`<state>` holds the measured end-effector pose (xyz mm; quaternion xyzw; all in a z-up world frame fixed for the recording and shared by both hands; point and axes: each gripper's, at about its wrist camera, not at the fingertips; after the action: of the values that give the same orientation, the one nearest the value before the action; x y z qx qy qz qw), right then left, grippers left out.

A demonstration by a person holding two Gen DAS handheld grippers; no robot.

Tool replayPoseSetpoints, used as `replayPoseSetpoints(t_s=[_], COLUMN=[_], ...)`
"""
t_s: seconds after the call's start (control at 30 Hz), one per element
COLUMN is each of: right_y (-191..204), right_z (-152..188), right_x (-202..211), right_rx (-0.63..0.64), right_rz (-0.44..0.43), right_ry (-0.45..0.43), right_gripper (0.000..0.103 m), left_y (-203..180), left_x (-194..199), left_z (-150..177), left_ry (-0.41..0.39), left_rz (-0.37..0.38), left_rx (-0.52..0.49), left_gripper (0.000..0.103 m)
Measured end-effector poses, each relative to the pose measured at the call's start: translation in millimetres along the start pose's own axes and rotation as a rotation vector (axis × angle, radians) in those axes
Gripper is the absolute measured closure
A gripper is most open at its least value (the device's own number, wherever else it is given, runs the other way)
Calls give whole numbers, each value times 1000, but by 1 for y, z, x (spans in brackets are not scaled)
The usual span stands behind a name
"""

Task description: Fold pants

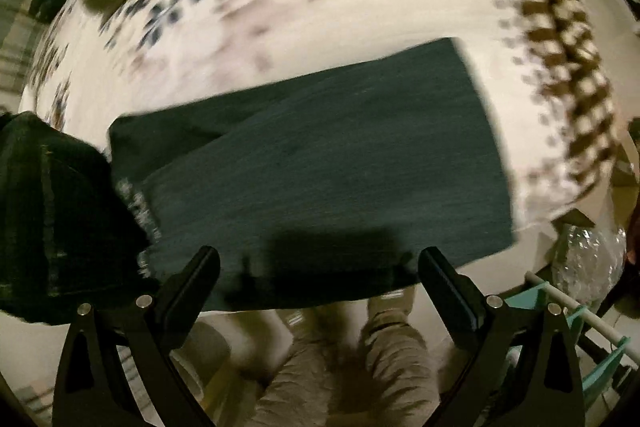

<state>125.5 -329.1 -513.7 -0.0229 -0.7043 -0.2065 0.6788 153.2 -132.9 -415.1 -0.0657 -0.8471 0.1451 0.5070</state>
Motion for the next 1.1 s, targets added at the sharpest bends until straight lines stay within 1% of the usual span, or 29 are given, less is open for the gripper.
replayPoseSetpoints(t_s=[0.03,0.1,0.13,0.2,0.23,0.27,0.3,0.33,0.37,0.4,0.43,0.47,0.5,0.53,0.6,0.63,0.67,0.73,0.8,0.87,0.9,0.93,0.97,1.0,1.03,1.07,1.1], right_y=[-13,-38,-52,-73,-82,-90,-95,-100,-102,-101,-97,-88,-79,-67,-40,-29,-23,-5,9,17,19,20,21,20,16,13,11], right_z=[-3,-5,-7,-8,-11,-14,-17,-22,-26,-30,-36,-43,-46,-55,-63,-72,-77,-89,-95,-96,-95,-92,-91,-88,-84,-82,-81], right_x=[4,11,15,22,25,28,30,32,32,33,32,30,26,16,-1,-15,-25,-53,-73,-80,-78,-74,-72,-68,-64,-60,-54], right_rx=[-13,-34,-38,-35,-32,-31,-32,-37,-36,-31,-19,3,25,59,94,111,116,128,145,159,156,163,172,177,181,175,164], right_rz=[6,12,16,16,9,-10,-38,-93,-135,-172,-214,-264,-301,-344,-377,-404,-423,-472,-449,-402,-390,-370,-346,-311,-278,-293,-314], right_ry=[-4,-7,-7,-11,-14,-14,-12,-10,-6,-2,5,15,28,61,79,94,110,166,190,194,186,167,152,133,114,108,98], right_gripper=[2,2,2,2,2,2,2,2,2,2,2,2,2,2,2,2,2,2,0,0,3,9,25,54,68,78,83], left_y=[-14,-30,-39,-50,-54,-53,-48,-38,-29,-17,0,11,25,37,65,76,83,94,102,104,105,105,104,102,99,97,95], left_x=[-18,-44,-56,-60,-58,-54,-49,-43,-41,-38,-36,-37,-38,-40,-47,-48,-50,-52,-51,-52,-51,-51,-51,-51,-52,-52,-53], left_z=[6,11,14,19,23,24,24,23,22,24,22,23,22,23,21,19,18,15,11,8,7,6,6,6,6,6,7], left_ry=[47,123,183,241,255,263,264,259,255,251,246,244,244,250,273,279,278,274,269,263,258,256,256,255,253,254,257], left_rz=[-10,-11,-39,-31,-38,-41,-39,-60,-88,-129,-192,-237,-297,-343,-433,-461,-472,-515,-536,-546,-550,-551,-551,-551,-551,-547,-541], left_rx=[-31,-59,-72,-84,-95,-93,-78,-53,-35,-14,7,11,17,21,43,56,58,39,35,29,24,22,21,18,12,7,4], left_gripper=[87,87,86,83,74,59,51,36,25,24,24,24,24,24,24,24,24,24,24,24,24,24,24,24,24,24,24])
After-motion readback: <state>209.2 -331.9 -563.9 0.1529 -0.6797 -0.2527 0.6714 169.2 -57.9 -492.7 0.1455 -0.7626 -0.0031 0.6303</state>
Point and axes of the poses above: each gripper's, at about its wrist camera, not at the fingertips, and x roughly against the way its jaws point, y to its left, z to its underside, and after that the axes turned 5 degrees about -z, right-handed
